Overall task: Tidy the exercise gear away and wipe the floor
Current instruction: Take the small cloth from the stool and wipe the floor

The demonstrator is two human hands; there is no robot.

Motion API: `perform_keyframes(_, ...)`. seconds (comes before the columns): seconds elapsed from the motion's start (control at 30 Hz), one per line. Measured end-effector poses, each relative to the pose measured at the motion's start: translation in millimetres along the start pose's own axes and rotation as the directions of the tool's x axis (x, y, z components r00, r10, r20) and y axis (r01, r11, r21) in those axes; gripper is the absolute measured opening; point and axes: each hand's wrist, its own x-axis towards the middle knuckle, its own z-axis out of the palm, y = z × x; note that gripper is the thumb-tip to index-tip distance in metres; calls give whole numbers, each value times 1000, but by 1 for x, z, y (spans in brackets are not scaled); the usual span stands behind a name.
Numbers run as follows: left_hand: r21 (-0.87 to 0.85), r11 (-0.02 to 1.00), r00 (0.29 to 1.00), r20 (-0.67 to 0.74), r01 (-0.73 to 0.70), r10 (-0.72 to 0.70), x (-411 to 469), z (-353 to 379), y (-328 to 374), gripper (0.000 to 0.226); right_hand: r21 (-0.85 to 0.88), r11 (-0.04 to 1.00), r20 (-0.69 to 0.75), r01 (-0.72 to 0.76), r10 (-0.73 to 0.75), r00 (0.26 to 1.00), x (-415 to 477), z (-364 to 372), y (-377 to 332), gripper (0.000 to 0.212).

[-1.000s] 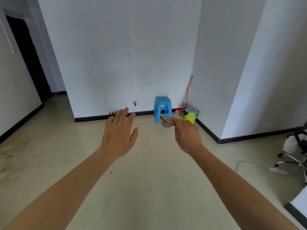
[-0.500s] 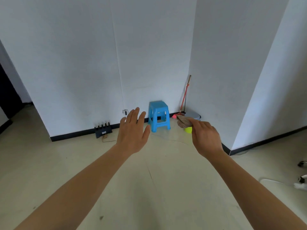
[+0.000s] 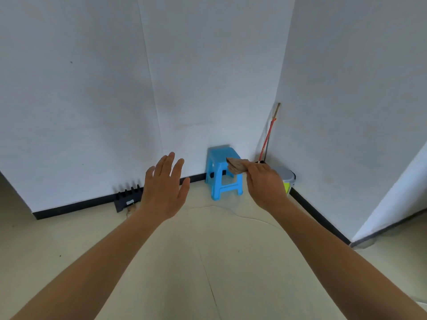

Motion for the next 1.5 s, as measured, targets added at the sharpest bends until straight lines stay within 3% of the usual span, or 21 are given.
perform_keyframes(0.17, -54, 998, 999, 49, 9, -7, 118, 108, -84, 56, -48, 998, 78, 34, -31, 997, 101, 130, 7, 23)
perform_keyframes(0.37, -59, 994, 983, 159, -89, 97, 284, 199, -141, 52, -95, 986, 192, -139, 155, 969, 215, 220, 56, 24)
perform_keyframes(0.57, -11, 975, 931, 294, -222, 215, 430, 305, -136, 52, -110, 932, 246, -347, 363, 899, 285, 305, 143, 29)
perform_keyframes(0.77, 11, 979, 885, 430, -205, 180, 561, 433, -119, 57, -75, 896, 308, -438, 439, 844, 378, 427, 248, 34)
perform_keyframes(0.93, -9, 988, 847, 514, -154, 136, 673, 493, -116, 60, -4, 849, 398, -528, 486, 779, 480, 509, 317, 37)
perform_keyframes(1.17, -53, 991, 816, 563, -123, 131, 784, 576, -143, 60, 95, 765, 468, -637, 531, 707, 597, 619, 363, 33)
perform_keyframes(1.33, -122, 983, 733, 655, -138, 184, 848, 670, -164, 60, 55, 740, 507, -670, 557, 658, 635, 699, 390, 33)
perform_keyframes(1.5, -217, 967, 648, 719, -137, 253, 915, 760, -174, 58, -33, 638, 547, -769, 656, 520, 672, 771, 428, 31)
